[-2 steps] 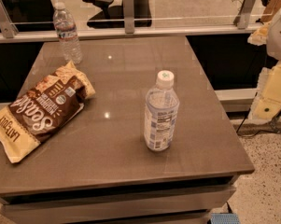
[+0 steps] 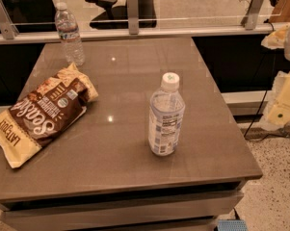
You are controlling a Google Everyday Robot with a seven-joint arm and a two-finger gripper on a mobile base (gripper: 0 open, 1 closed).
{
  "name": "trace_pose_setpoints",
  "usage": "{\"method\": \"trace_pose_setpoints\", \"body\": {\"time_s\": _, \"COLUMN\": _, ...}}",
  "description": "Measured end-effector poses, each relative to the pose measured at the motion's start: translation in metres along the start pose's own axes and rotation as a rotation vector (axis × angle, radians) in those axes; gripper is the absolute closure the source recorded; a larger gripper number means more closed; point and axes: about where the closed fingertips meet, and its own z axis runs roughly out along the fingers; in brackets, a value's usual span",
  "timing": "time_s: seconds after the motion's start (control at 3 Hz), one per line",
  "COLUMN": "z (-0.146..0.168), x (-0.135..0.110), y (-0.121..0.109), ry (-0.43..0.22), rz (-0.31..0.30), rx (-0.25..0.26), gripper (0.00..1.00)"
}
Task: Knock blue plastic bottle over
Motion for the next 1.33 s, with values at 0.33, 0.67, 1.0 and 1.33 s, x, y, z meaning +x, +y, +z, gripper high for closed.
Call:
{"method": "trace_pose_setpoints", "body": {"time_s": 0.33, "z": 0.007, "x": 0.0, "y": 0.016, "ry": -0.137, "rz": 0.08, "rx": -0.024, "gripper": 0.0}}
{"method": "trace_pose_setpoints", "body": {"time_s": 0.67, "z": 0.025, "x": -0.014, "y": 0.037, "ry": -0.297, "rz": 0.117, "rx": -0.054, "gripper": 0.0}}
{"method": "trace_pose_setpoints", "body": {"time_s": 1.0, "z": 0.053, "x": -0.04, "y": 0.05, "ry": -0.478, "rz": 0.127, "rx": -0.084, "gripper": 0.0}}
{"method": "trace_pose_setpoints", "body": {"time_s": 1.33, "z": 0.07, "x": -0.071, "y": 0.051, "ry": -0.645, "rz": 0.147, "rx": -0.116, "gripper": 0.0}}
